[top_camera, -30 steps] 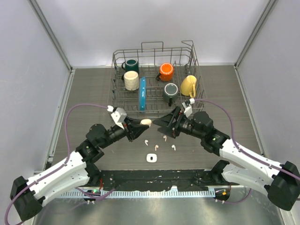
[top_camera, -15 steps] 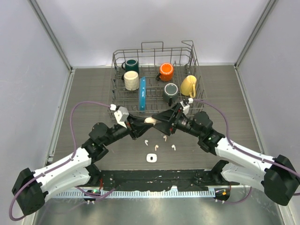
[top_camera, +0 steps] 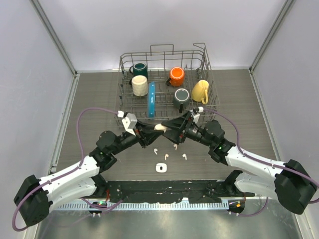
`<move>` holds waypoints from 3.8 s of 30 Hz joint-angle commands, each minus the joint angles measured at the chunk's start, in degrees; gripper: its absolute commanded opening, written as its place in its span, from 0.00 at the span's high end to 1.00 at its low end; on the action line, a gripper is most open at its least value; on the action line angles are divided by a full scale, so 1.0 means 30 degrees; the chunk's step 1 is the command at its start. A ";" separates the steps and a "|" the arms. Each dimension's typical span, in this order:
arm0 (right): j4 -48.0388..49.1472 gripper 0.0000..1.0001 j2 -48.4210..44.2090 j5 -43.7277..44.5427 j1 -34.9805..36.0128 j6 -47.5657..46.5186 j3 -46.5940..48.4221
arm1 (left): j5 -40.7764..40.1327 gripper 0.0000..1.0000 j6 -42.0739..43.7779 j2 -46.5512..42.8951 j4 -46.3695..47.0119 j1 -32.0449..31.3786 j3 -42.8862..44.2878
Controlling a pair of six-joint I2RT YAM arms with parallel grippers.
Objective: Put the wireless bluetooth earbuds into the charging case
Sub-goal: Pick up the charging case at the center of the board.
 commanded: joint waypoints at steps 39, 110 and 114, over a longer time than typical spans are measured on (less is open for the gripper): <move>0.1291 0.88 -0.0953 0.0673 0.0145 0.0489 -0.0375 | -0.0378 0.52 -0.2223 0.1043 0.1954 -0.0005 -0.0205; 0.5773 0.90 0.0103 0.0936 0.0116 0.3008 -0.1869 | -0.0260 0.57 -0.2048 0.3826 0.5851 -0.0590 0.0381; 0.5803 0.90 0.0162 0.0848 0.0116 0.3067 -0.1869 | -0.0494 0.59 -0.2076 0.3943 0.6027 -0.0708 0.0410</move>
